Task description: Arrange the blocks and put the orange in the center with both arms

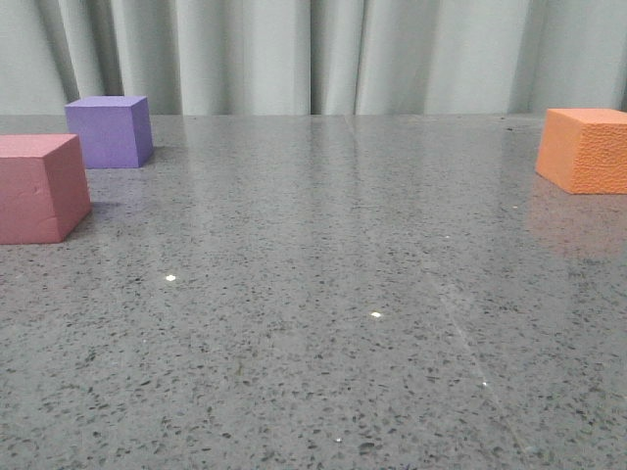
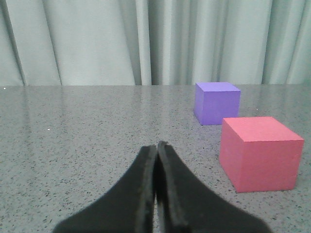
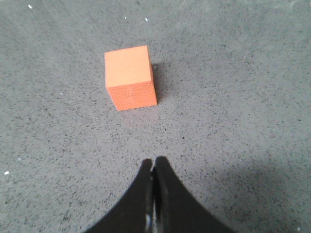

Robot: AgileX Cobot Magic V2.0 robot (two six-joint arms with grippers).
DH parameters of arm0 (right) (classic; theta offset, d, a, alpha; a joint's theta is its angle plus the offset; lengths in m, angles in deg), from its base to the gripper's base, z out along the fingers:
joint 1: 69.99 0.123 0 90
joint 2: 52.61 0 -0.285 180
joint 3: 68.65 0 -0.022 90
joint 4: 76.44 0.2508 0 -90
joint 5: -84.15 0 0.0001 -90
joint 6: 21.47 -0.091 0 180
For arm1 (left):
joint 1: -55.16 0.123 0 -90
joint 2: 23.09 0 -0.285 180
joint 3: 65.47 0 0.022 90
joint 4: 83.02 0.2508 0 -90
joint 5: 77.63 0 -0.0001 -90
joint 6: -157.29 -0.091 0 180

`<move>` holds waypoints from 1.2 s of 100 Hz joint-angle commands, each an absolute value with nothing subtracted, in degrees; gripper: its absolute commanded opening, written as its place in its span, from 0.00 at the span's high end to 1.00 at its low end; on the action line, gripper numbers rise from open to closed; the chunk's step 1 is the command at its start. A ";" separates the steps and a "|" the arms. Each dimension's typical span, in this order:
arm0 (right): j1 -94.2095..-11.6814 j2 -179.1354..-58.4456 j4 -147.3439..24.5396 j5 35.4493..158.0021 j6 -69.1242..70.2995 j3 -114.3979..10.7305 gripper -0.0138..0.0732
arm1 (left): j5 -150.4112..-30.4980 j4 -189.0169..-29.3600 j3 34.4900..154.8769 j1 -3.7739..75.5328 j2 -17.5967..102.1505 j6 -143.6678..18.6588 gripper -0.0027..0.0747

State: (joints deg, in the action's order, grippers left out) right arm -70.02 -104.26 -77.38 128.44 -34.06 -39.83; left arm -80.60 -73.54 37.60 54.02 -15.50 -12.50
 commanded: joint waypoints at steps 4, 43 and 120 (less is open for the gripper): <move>-70.33 -108.84 -77.22 122.55 -33.66 -41.84 0.89 | -75.81 -74.00 34.44 53.47 -17.39 -12.41 0.98; -70.12 -113.53 -76.76 117.41 -31.53 -42.03 0.11 | -75.81 -74.00 34.44 53.47 -17.39 -12.41 0.98; -65.61 -144.08 -76.44 119.35 -25.05 -65.96 0.11 | -75.81 -74.00 34.44 53.47 -17.39 -12.41 0.98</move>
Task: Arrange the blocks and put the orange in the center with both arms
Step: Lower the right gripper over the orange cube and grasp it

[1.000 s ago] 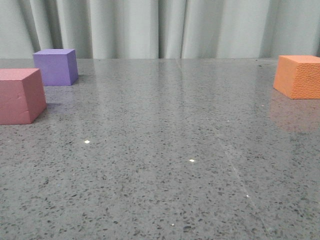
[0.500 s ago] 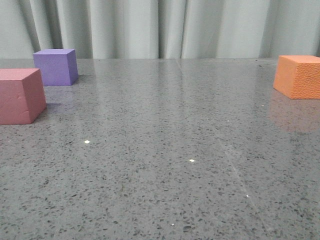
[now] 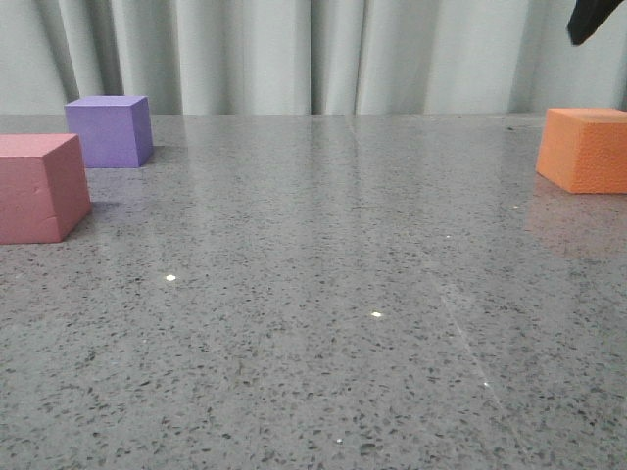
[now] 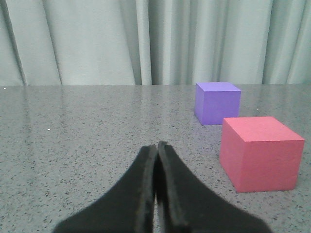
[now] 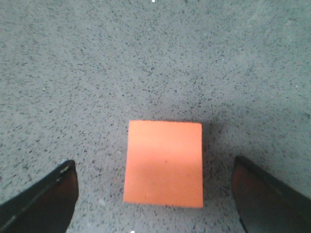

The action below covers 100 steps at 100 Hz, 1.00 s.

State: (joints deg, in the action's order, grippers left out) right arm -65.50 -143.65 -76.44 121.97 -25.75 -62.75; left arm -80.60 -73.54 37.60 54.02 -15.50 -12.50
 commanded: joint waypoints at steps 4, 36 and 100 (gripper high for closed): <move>-65.61 -145.16 -76.44 119.35 -25.05 -66.42 0.11 | -75.81 -74.00 34.44 53.47 -17.39 -12.41 0.98; -65.69 -150.52 -76.44 119.32 -25.05 -67.13 0.11 | -75.81 -74.00 34.44 53.47 -17.39 -12.41 0.98; -65.69 -155.60 -76.44 120.11 -25.05 -67.13 0.45 | -75.81 -74.00 34.44 53.47 -17.39 -12.41 0.98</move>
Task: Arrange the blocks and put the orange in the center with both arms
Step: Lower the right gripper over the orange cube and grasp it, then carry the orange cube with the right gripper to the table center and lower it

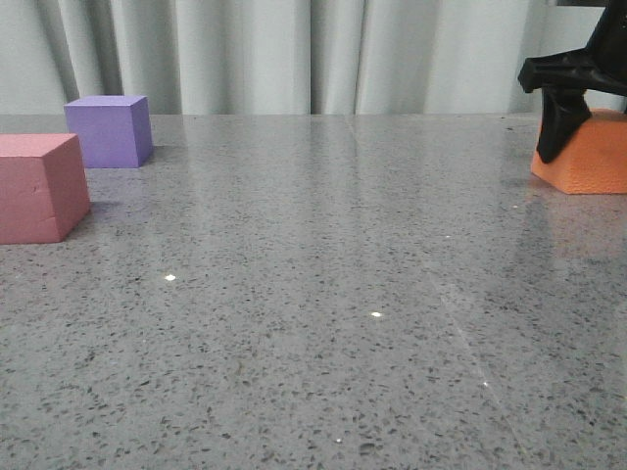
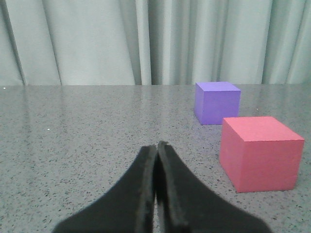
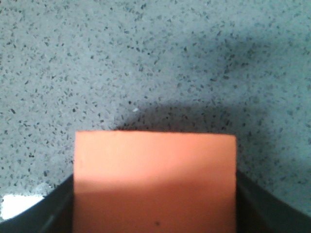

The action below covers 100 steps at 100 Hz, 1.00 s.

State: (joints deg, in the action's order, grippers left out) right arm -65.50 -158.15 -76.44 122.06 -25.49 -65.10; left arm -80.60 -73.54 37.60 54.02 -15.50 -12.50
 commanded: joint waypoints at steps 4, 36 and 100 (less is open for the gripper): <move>-65.69 -155.60 -76.44 120.71 -25.05 -67.32 0.49 | -75.81 -74.00 34.44 53.47 -17.39 -12.41 0.98; -57.51 -154.55 -74.34 129.91 -29.97 -78.22 0.50 | -75.81 -74.00 34.44 53.47 -17.39 -12.41 0.98; -32.15 -166.88 -95.82 133.26 -62.37 -94.21 0.50 | -75.81 -74.00 34.44 53.47 -17.39 -12.41 0.98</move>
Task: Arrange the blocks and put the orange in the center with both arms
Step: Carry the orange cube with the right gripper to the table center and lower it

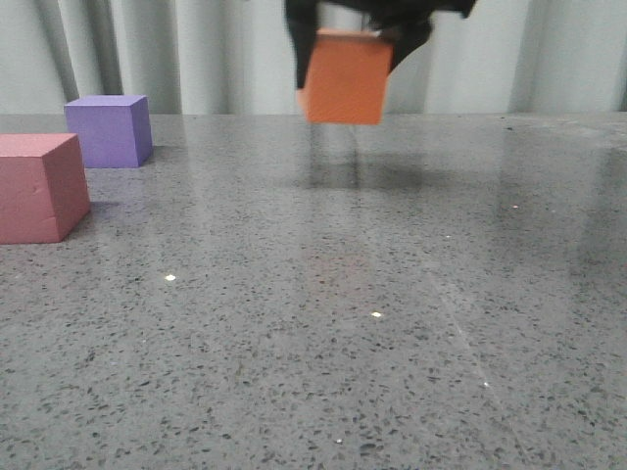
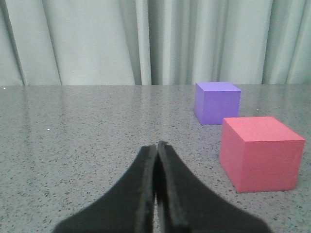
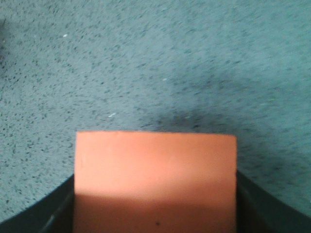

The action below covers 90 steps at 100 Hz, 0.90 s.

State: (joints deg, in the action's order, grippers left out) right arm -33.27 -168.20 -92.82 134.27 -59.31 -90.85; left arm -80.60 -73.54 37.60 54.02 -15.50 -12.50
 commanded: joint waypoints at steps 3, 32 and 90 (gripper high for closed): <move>-31.80 -167.66 -95.82 133.45 -63.28 -94.60 0.50 | -75.81 -74.00 34.44 53.47 -17.39 -12.41 0.98; -29.77 -171.01 -96.25 133.47 -68.19 -95.31 0.50 | -75.81 -74.00 34.44 53.47 -17.39 -12.41 0.98; -29.11 -173.16 -96.16 129.38 -69.29 -95.31 0.13 | -75.81 -74.00 34.44 53.47 -17.39 -12.41 0.98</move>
State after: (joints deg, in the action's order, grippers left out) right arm -29.42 -176.56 -94.51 132.89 -69.26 -93.61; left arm -80.60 -73.54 37.60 54.02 -15.50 -12.50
